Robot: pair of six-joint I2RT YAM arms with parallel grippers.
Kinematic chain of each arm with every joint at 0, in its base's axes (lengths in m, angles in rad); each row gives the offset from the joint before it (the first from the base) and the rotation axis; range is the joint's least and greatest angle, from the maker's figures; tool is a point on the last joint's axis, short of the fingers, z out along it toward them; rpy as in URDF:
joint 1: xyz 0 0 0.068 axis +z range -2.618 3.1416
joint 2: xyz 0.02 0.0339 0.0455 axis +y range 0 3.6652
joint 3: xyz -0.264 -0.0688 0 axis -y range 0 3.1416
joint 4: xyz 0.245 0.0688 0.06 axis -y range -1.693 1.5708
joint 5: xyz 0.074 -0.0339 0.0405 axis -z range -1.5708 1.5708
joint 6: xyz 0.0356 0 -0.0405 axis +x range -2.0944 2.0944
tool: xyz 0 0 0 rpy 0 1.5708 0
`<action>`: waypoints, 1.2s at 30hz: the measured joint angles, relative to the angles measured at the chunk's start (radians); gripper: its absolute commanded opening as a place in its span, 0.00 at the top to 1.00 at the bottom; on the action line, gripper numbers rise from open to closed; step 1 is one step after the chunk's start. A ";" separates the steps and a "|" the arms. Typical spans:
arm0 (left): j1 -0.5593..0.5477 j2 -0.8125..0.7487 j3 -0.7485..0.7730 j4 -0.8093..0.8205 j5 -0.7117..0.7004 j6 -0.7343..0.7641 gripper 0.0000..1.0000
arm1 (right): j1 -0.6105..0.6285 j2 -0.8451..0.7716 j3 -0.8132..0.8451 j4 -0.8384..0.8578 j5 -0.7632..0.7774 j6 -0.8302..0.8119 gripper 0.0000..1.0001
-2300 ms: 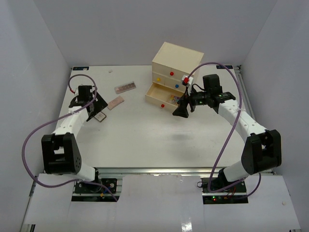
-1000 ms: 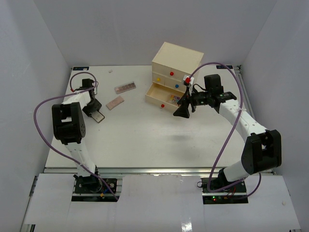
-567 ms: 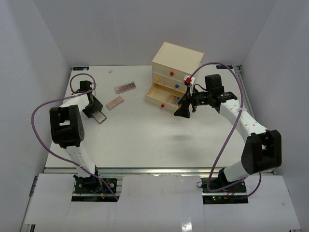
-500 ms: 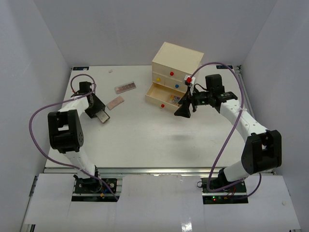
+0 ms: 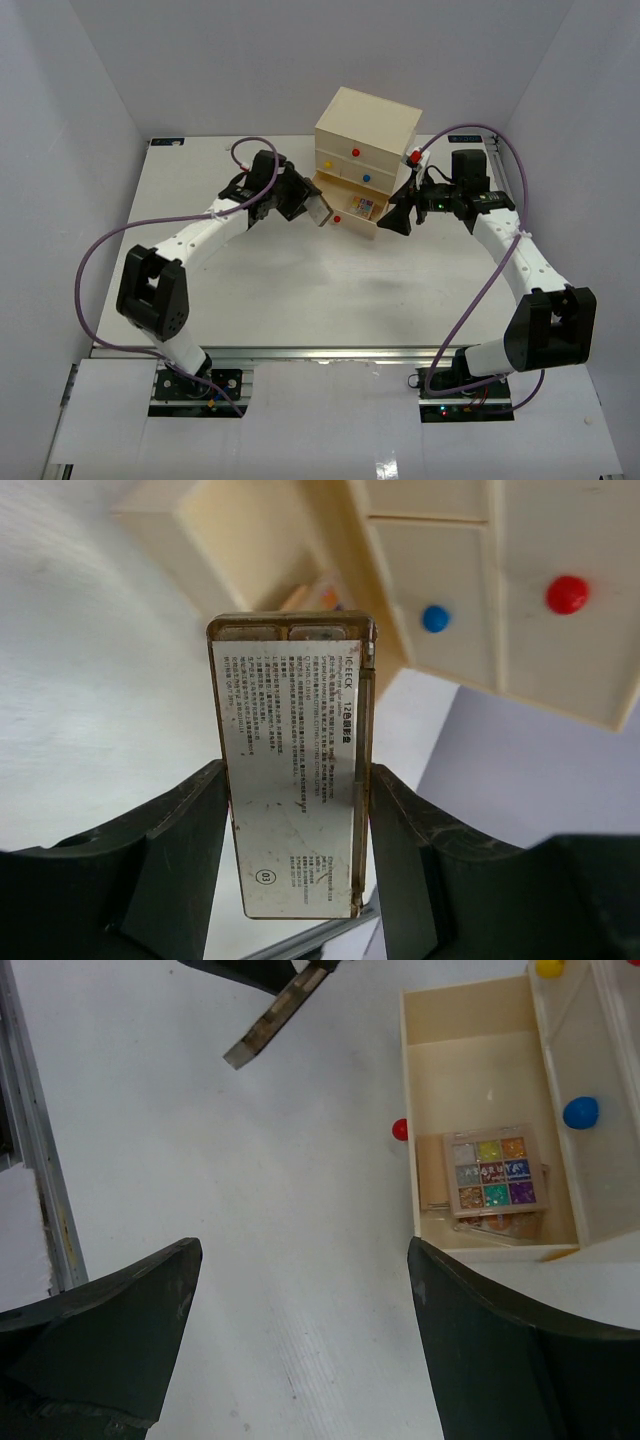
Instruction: Organize the makeup
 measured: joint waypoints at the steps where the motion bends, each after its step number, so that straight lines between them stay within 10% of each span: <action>1: -0.022 0.033 0.045 0.003 -0.014 -0.028 1.00 | -0.009 -0.004 0.000 0.000 -0.001 0.000 0.10; 11: -0.105 0.292 0.326 -0.003 -0.126 -0.225 0.89 | -0.044 -0.011 0.000 0.000 -0.010 0.001 0.10; 28: -0.108 0.414 0.390 -0.023 -0.167 -0.291 0.06 | -0.054 -0.011 -0.001 0.000 -0.031 0.002 0.10; 36: -0.109 0.413 0.388 -0.012 -0.158 -0.282 0.02 | -0.054 -0.011 -0.001 0.000 -0.032 0.002 0.10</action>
